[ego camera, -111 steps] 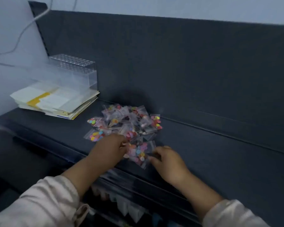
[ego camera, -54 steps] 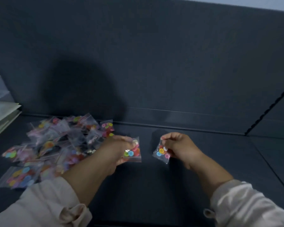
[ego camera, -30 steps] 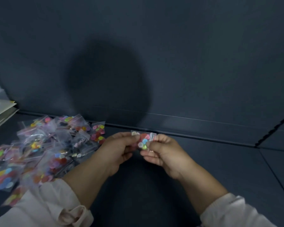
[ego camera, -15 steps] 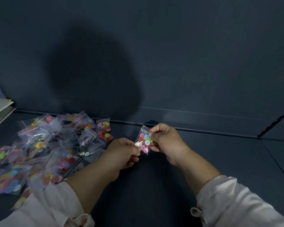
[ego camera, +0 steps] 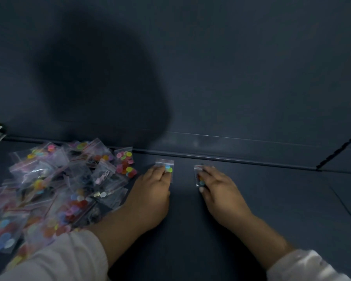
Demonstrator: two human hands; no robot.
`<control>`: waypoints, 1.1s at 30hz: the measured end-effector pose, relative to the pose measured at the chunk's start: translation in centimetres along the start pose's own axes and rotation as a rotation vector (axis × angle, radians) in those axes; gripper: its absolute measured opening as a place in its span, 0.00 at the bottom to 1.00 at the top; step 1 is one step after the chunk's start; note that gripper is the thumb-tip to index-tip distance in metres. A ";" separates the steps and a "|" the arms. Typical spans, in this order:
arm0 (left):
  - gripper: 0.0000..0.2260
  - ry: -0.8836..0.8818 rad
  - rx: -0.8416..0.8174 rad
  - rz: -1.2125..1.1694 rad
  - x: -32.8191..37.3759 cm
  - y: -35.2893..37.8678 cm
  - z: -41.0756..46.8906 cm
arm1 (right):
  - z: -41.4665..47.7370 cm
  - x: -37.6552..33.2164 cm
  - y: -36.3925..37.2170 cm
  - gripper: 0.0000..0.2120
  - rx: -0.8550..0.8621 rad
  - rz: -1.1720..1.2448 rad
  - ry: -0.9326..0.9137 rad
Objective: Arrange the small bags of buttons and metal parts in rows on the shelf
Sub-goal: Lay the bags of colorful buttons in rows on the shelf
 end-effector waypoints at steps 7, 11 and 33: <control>0.28 0.026 -0.019 0.103 0.6 0.3 0.9 | 1.2 -1.8 1.2 0.26 -0.068 -0.082 -0.038; 0.29 0.053 -0.016 0.100 0.3 0.4 0.6 | 0.9 -1.8 1.0 0.33 -0.029 -0.087 -0.018; 0.34 0.074 -0.029 0.028 -0.6 0.5 0.8 | 1.3 -1.1 0.5 0.28 -0.149 -0.101 -0.111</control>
Point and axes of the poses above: each hand's wrist, its own z-axis towards the middle knuckle, its own y-axis out of the palm, x = y × z, the point moved 4 cm from there along z, towards the middle knuckle, and after that the axes turned 10 degrees about -y, right-handed, at the moved point
